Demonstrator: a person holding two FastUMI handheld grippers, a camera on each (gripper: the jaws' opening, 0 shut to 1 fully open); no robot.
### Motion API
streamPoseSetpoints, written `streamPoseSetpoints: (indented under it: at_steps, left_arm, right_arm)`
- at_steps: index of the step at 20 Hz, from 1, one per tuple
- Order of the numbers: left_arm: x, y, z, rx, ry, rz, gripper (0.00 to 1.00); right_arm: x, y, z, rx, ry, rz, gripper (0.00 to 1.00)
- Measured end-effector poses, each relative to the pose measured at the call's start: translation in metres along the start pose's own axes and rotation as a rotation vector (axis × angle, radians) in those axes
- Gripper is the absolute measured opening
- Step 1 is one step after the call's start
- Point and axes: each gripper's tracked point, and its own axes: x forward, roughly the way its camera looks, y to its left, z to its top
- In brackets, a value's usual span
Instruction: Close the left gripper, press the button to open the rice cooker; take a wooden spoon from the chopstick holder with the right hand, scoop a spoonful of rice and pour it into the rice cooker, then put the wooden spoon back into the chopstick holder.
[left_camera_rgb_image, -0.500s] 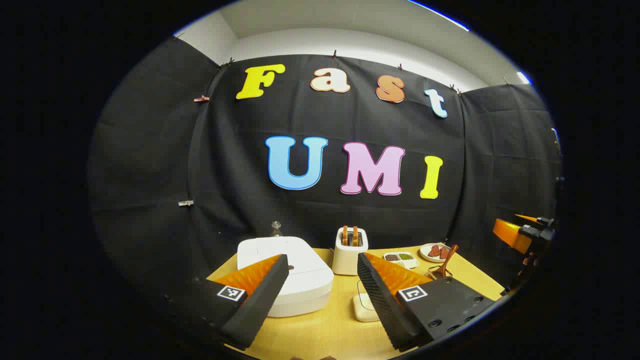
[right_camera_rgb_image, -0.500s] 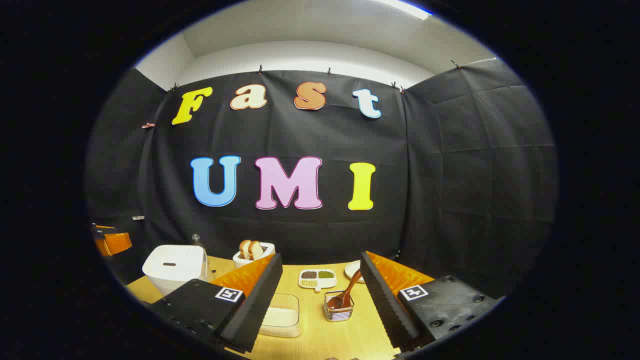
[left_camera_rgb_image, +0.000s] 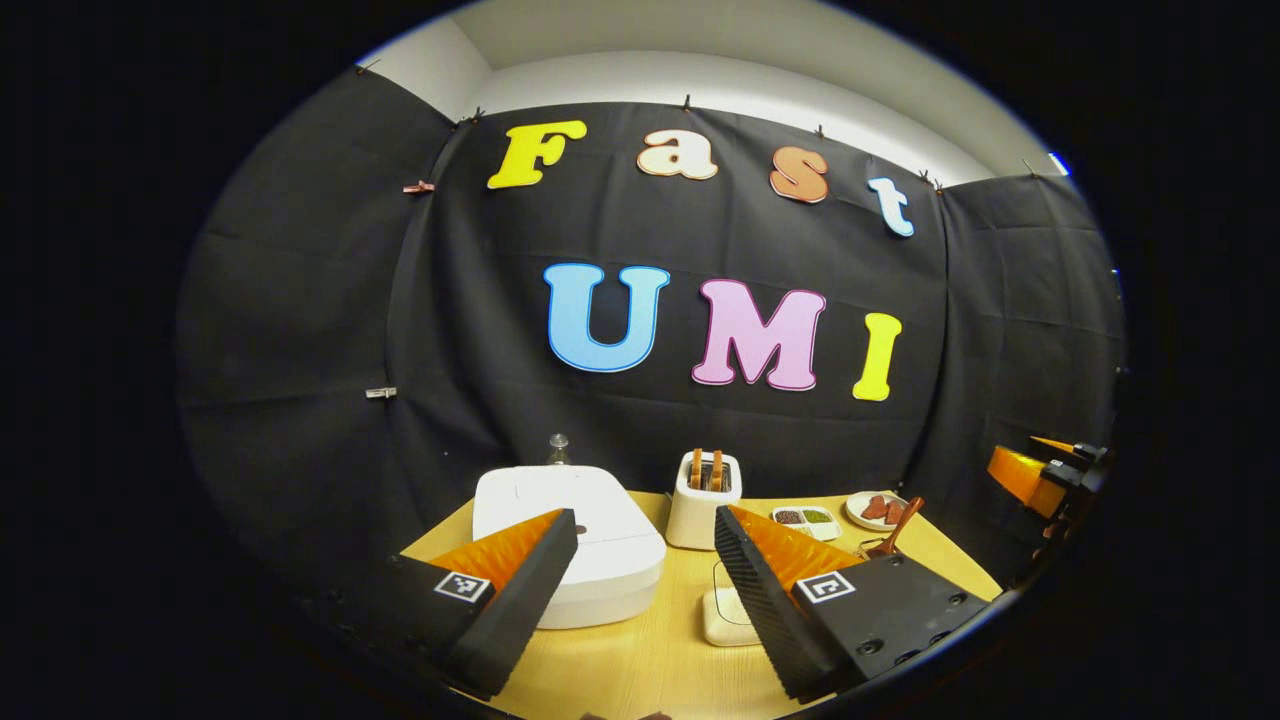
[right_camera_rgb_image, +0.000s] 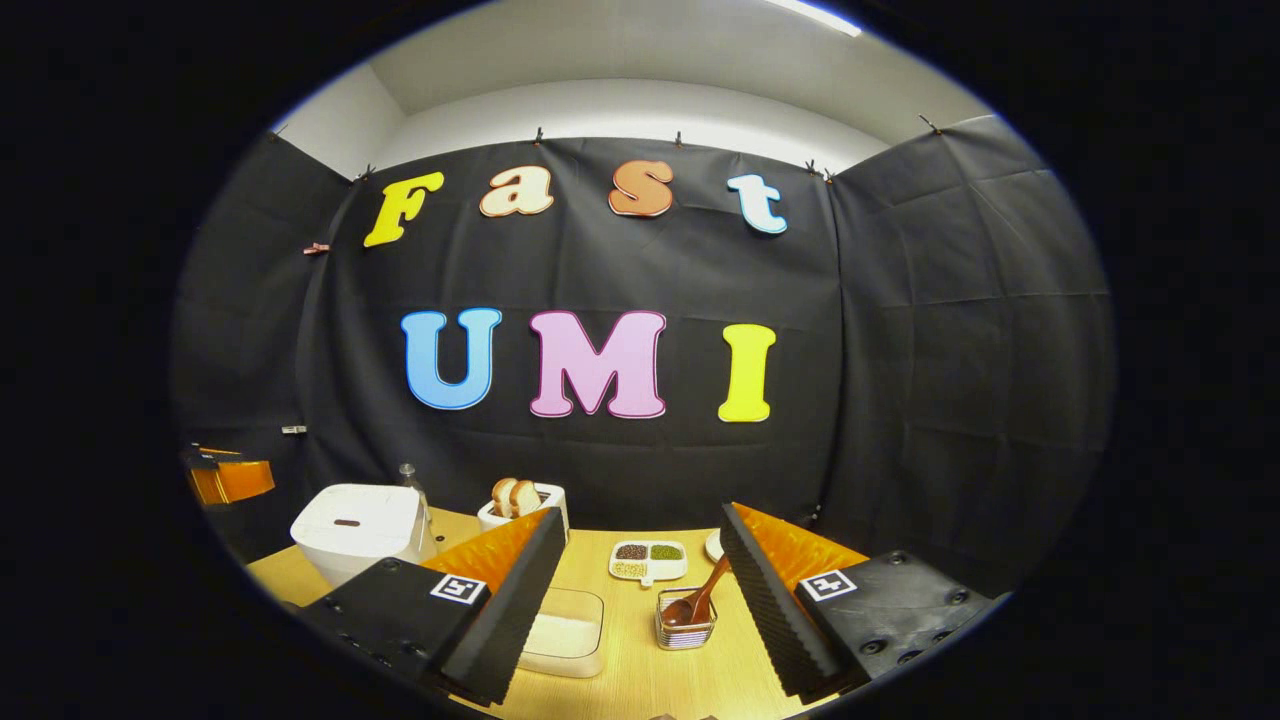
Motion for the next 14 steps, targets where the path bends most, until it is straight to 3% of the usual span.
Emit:
streamPoseSetpoints:
  at_steps: [14]
  left_arm:
    - [0.019, 0.022, 0.003, 0.008, 0.033, 0.018, 0.95]
  right_arm:
    - [0.008, 0.001, -0.006, -0.004, 0.021, 0.026, 0.98]
